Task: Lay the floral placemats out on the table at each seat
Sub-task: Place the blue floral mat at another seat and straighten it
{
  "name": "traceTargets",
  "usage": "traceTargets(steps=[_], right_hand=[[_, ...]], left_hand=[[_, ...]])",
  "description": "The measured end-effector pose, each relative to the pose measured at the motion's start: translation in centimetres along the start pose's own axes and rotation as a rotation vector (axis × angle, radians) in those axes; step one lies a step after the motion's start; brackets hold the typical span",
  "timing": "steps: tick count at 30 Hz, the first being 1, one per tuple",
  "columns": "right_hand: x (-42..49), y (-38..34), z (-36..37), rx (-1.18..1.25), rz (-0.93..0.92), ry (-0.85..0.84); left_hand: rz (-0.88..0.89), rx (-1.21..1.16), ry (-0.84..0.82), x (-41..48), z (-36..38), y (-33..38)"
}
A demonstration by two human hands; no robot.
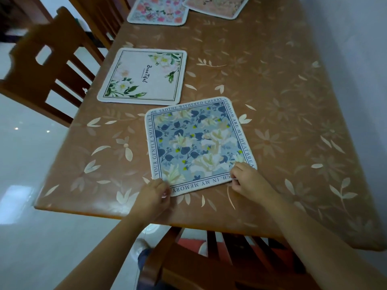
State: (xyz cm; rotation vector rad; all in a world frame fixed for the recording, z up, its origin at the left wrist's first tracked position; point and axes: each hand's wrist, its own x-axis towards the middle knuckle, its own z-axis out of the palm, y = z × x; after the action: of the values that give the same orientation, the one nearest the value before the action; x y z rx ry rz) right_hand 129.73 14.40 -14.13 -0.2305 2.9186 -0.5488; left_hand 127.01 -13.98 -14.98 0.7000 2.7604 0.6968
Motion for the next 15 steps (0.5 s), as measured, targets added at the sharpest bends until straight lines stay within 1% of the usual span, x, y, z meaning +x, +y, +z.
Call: traceTargets(steps=[5, 8, 12, 15], right_hand=[[-1.2, 0.4, -0.1, -0.006, 0.031, -0.036], [-2.9, 1.5, -0.2, 0.003, 0.079, -0.033], [-5.8, 3.2, -0.5, 0.013, 0.161, -0.021], [-7.6, 4.1, -0.7, 0.017, 0.209, -0.031]], left_hand=[[0.051, 0.037, -0.017, 0.6, 0.0, 0.3], [0.086, 0.044, -0.064, 1.4, 0.3, 1.4], [0.11, 0.044, -0.084, 2.8, 1.3, 3.6], [0.188, 0.059, -0.108, 3.5, 1.7, 4.9]])
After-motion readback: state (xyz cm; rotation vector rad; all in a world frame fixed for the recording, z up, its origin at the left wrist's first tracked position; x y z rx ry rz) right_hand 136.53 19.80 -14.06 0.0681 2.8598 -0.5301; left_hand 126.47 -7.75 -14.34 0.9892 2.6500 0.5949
